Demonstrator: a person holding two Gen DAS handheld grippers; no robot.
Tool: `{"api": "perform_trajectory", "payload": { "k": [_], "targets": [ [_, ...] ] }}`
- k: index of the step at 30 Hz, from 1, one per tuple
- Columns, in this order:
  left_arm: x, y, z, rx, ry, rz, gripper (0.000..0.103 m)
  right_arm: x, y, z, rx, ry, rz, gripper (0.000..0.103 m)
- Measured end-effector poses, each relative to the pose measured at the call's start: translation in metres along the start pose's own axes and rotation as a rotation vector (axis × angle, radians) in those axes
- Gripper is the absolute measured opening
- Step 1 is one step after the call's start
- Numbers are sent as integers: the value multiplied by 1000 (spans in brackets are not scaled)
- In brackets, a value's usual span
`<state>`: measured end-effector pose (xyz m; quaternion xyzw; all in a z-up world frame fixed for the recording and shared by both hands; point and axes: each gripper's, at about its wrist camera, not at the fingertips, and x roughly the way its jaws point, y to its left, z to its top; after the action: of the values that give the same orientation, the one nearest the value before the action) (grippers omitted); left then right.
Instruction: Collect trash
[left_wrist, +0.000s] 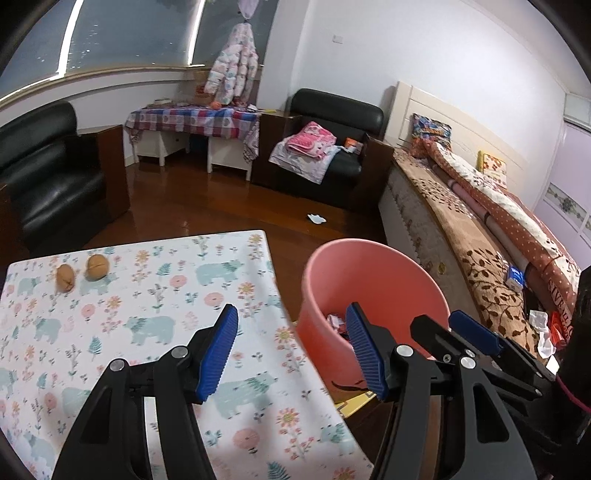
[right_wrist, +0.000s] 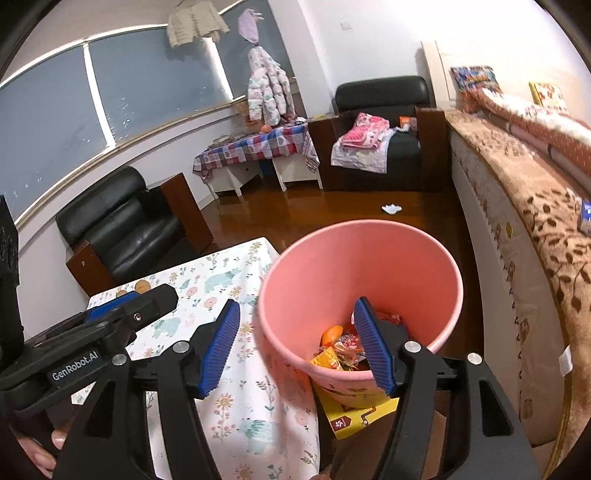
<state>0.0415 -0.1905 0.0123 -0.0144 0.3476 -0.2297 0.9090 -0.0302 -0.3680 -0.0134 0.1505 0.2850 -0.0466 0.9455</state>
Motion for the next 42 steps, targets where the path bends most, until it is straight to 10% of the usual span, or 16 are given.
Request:
{"api": "perform_trajectory", "payload": {
  "k": [42],
  "targets": [
    [-49, 45, -19, -68, -72, 92, 60, -13, 58, -3, -80, -5, 29, 65]
  ]
}}
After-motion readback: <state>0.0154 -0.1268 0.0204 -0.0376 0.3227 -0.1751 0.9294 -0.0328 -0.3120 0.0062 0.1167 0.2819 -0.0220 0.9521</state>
